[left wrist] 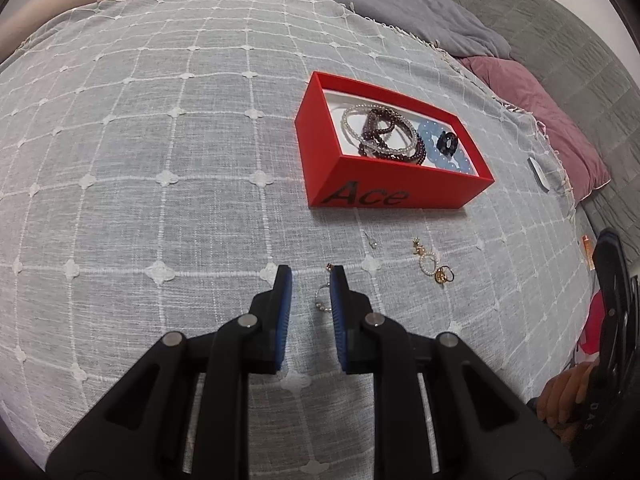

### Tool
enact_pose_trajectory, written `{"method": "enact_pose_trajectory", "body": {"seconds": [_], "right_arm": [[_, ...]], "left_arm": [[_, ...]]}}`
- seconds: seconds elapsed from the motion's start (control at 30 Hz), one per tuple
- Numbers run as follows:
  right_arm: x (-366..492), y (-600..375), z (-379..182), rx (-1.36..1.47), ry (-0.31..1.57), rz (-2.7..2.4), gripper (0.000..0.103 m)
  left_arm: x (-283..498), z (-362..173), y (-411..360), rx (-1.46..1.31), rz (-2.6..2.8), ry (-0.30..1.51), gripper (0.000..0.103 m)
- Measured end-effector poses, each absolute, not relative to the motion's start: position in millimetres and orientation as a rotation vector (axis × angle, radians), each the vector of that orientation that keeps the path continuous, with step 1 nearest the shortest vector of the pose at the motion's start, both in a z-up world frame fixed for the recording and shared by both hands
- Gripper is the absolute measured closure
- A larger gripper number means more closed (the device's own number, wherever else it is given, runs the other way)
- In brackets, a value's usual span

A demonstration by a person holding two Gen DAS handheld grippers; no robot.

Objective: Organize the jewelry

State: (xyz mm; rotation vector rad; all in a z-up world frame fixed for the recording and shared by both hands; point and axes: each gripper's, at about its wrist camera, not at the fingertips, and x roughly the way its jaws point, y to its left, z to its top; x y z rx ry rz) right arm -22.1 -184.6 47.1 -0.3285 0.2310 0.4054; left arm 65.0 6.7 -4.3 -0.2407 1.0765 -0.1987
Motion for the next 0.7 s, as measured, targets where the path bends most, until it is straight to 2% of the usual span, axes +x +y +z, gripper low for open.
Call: {"method": "enact_pose_trajectory", "body": {"seconds": [0.23,0.63,0.7], "right_arm": [[-25.9,-176.1,42.1,-0.376,0.185,0.406,0.101],[-26.7,-176.9,37.7,-0.372,0.22,0.422,0.101],[-22.4,-181.4,39.3,-0.322,0.254,0.462,0.103]], "left_arm": [[66.4,-7.0,11.9,-0.252,-0.19,1.083,0.082],[67.8,-7.9,4.6,-0.233,-0.195,1.08,0.082],[66.5,-6.9,2.8,-0.224,-0.192,1.076,0.082]]}}
